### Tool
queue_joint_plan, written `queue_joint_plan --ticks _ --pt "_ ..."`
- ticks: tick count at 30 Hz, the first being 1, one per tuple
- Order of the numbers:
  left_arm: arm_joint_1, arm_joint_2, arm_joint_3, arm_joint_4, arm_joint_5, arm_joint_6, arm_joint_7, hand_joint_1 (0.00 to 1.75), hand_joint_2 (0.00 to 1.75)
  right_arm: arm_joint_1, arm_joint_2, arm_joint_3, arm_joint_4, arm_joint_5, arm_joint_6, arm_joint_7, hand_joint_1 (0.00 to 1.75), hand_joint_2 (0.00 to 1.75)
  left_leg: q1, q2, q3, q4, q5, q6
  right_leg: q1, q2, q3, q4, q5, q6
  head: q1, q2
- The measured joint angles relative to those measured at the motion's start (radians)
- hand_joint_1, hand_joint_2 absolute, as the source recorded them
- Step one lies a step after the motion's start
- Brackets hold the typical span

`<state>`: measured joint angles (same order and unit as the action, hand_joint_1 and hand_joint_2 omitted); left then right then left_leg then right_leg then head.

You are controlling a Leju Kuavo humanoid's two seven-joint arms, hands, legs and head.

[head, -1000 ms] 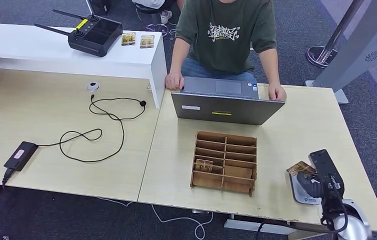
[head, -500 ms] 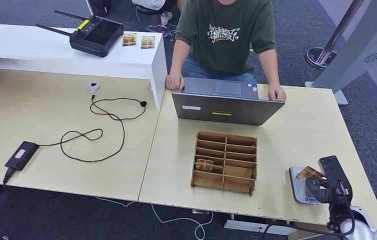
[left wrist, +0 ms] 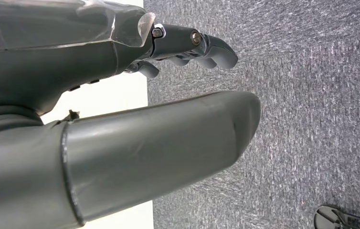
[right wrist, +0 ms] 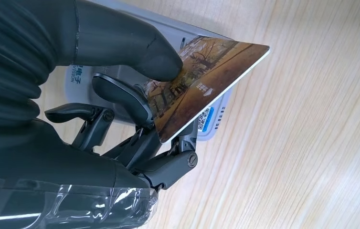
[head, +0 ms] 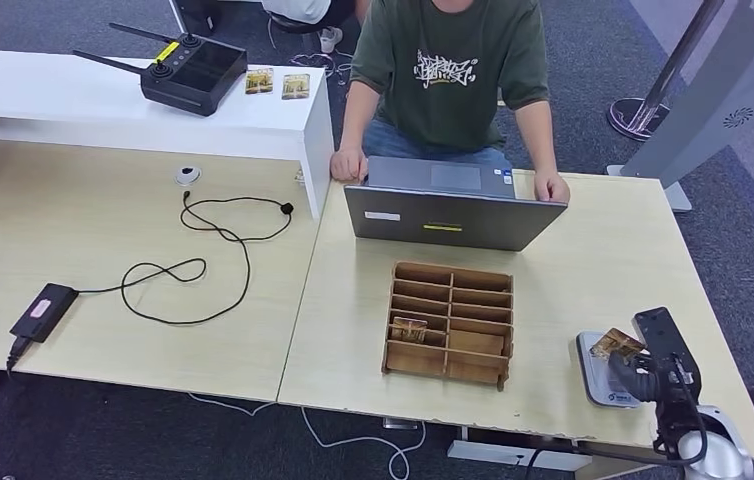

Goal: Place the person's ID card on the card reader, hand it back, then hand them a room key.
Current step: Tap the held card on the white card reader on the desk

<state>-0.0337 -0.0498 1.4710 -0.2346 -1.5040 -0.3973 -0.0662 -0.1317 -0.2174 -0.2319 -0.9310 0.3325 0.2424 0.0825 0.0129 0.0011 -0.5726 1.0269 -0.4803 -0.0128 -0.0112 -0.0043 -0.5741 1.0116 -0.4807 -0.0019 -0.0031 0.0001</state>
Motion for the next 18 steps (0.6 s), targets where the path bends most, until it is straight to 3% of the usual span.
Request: queue_joint_plan --ticks 10,18 --pt "-0.004 0.002 0.0 0.0 0.0 0.0 0.002 0.0 0.0 0.012 -0.01 -0.004 -0.004 0.003 -0.005 -0.004 1.37 1.75 0.0 -0.001 0.002 0.0 0.0 0.001 0.0 -0.001 0.004 -0.002 0.0 0.001 0.0 0.0" --pt "-0.003 -0.001 0.0 0.0 0.021 0.003 0.001 0.0 0.0 0.055 -0.006 -0.02 -0.125 0.06 -0.101 0.011 1.28 1.75 -0.001 -0.002 -0.002 0.0 -0.001 0.001 -0.001 -0.002 0.003 -0.002 0.001 0.001 0.0 0.0"
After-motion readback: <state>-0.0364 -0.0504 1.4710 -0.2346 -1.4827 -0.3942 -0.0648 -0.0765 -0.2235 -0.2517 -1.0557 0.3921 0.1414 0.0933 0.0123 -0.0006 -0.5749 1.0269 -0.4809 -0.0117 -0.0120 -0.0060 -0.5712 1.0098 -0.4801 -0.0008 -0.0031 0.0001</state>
